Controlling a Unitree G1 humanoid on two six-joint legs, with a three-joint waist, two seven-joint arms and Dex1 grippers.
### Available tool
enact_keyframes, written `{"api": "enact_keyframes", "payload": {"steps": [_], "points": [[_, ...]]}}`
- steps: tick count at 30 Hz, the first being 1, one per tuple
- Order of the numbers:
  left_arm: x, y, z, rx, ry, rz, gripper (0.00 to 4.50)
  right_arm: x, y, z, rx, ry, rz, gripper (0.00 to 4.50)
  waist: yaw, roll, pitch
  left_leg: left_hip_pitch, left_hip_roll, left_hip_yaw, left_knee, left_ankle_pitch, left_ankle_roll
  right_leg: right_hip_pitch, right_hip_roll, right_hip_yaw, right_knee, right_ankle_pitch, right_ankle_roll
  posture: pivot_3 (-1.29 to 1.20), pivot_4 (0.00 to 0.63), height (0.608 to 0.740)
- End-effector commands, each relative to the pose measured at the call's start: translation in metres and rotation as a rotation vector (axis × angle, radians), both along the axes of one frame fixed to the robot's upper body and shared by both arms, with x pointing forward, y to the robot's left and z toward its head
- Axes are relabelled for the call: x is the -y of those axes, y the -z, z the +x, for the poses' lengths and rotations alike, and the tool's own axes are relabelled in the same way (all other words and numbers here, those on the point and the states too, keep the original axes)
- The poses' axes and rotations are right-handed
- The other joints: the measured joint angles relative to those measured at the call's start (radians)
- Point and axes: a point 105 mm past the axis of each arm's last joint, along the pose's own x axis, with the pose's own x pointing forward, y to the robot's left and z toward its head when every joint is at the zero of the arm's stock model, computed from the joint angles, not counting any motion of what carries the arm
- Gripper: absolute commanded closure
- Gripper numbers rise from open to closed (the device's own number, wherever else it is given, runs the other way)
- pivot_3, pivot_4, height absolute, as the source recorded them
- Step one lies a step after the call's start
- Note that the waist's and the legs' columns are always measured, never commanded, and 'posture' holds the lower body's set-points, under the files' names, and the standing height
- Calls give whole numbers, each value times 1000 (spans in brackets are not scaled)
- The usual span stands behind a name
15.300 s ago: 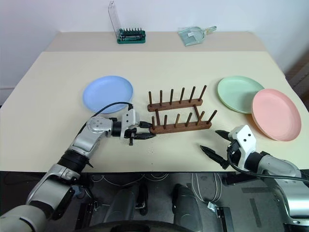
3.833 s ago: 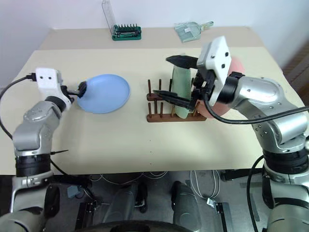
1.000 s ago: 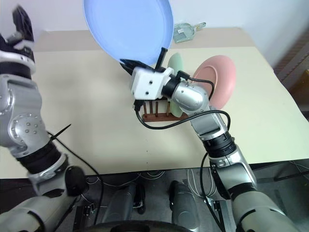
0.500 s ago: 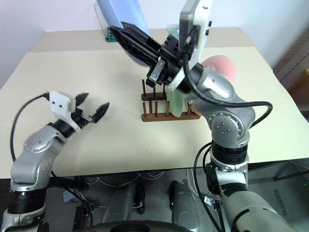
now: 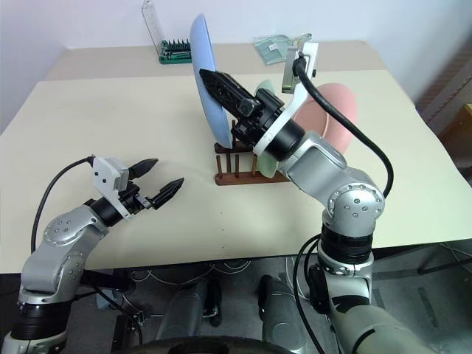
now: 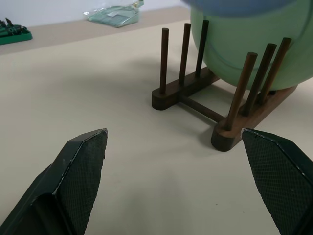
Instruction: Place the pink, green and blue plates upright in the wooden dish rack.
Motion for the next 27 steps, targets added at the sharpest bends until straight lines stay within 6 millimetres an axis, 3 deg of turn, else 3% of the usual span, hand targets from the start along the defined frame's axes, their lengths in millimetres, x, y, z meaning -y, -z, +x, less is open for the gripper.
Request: {"api": "enact_keyframes", "payload": {"steps": [1,20,23,27], "points": [[1,-11,-4,51,5,6,23,4,-6,0,-25,-4,56,4500,0,0,0,0,0,0,0,0,0,0,0,0,0,0,0,0,150,740],[5,-11,-4,54,1,10,23,8,22,27,-281,67,57,4500,1,0,0,0,1,1,0,0,0,0,0,1,-1,0,-1,0,150,740],[5,-11,-4,55,2,10,0,9,24,28,-294,78,55,3606,0,0,0,0,1,1,0,0,0,-1,0,1,-2,0,-1,0,150,740],[5,-11,-3,56,3,10,0,9,23,29,-290,84,51,1669,0,1,0,-1,2,1,0,0,0,-1,1,1,-2,0,-1,0,150,740]]}}
